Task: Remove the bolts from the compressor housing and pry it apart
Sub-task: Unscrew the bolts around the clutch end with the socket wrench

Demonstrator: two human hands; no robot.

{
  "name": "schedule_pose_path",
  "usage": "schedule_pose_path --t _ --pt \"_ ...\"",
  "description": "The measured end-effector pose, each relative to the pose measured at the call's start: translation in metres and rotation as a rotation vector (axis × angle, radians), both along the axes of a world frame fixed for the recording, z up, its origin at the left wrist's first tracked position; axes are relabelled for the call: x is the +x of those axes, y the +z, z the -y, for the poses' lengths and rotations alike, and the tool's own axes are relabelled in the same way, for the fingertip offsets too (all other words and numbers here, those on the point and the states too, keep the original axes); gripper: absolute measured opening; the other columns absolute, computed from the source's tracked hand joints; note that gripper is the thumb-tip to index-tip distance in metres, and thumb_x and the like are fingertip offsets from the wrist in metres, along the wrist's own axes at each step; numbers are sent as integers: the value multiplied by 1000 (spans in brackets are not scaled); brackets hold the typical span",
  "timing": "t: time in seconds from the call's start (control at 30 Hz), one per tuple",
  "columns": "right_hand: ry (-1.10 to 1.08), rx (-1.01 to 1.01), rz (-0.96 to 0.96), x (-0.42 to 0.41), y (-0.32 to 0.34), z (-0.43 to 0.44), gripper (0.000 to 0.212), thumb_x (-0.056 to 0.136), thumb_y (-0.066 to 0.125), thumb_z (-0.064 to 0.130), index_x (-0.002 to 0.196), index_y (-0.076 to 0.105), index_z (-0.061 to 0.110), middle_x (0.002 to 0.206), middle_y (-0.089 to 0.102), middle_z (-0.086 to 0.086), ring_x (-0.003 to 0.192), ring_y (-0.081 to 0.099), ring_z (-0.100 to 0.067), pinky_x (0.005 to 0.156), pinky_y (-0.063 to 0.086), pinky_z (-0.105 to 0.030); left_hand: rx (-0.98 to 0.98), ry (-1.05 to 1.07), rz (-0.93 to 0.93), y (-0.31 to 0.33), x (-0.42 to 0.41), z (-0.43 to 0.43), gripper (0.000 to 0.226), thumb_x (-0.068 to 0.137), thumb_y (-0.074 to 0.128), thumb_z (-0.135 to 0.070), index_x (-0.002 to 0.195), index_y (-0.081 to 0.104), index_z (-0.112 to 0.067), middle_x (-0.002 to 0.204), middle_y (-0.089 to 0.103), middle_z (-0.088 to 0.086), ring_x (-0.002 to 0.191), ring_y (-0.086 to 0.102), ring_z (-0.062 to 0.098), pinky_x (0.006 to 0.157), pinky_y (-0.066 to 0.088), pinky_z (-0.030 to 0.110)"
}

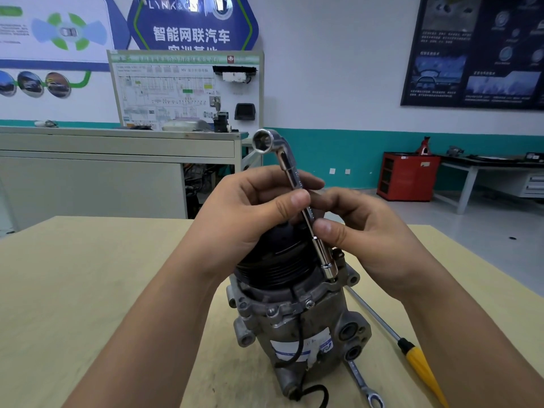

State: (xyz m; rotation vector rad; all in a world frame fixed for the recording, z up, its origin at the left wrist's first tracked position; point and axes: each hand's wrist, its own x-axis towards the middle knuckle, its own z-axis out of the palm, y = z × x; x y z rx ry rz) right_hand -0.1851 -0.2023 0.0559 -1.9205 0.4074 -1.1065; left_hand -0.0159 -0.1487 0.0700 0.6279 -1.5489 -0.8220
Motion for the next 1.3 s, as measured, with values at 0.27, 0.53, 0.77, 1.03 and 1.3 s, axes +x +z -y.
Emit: schedule_pose_path --t 0.27,0.53,0.77,1.03,1.3 --pt "3 3 1 1 -1 3 20 74 67 26 84 62 10 88 63 0 81 63 -12 66 51 -22 3 -6 -22 1 1 0 17 68 70 -28 84 77 -27 81 75 1 78 73 15 70 55 22" --pt "-14 -23 -8 -1 0 1 17 74 66 23 81 62 8 100 63 -18 96 62 -30 79 53 -36 5 59 -40 -1 1 3 12 62 76 -29 74 74 -26 74 74 2 69 72 13 66 55 22" --pt "-25 -13 -44 -1 1 -3 25 67 72 24 81 59 8 97 66 -4 88 64 -30 80 53 -48 -7 77 -64 1 -2 2 17 57 75 -34 71 74 -25 70 74 0 66 71 12 62 54 20" --pt "-5 -8 -17 -1 1 -3 38 74 67 25 101 60 1 97 66 0 84 67 -5 70 53 -19 -13 -92 -58 -2 2 0 22 76 63 -24 94 76 -21 89 76 4 84 73 19 74 56 24" --pt "-39 -24 -35 -1 0 0 35 75 68 28 98 63 2 102 64 -6 86 67 -9 73 54 -21 -45 21 -62 -2 0 2 17 72 65 -26 85 77 -26 81 75 0 79 73 14 71 55 21"
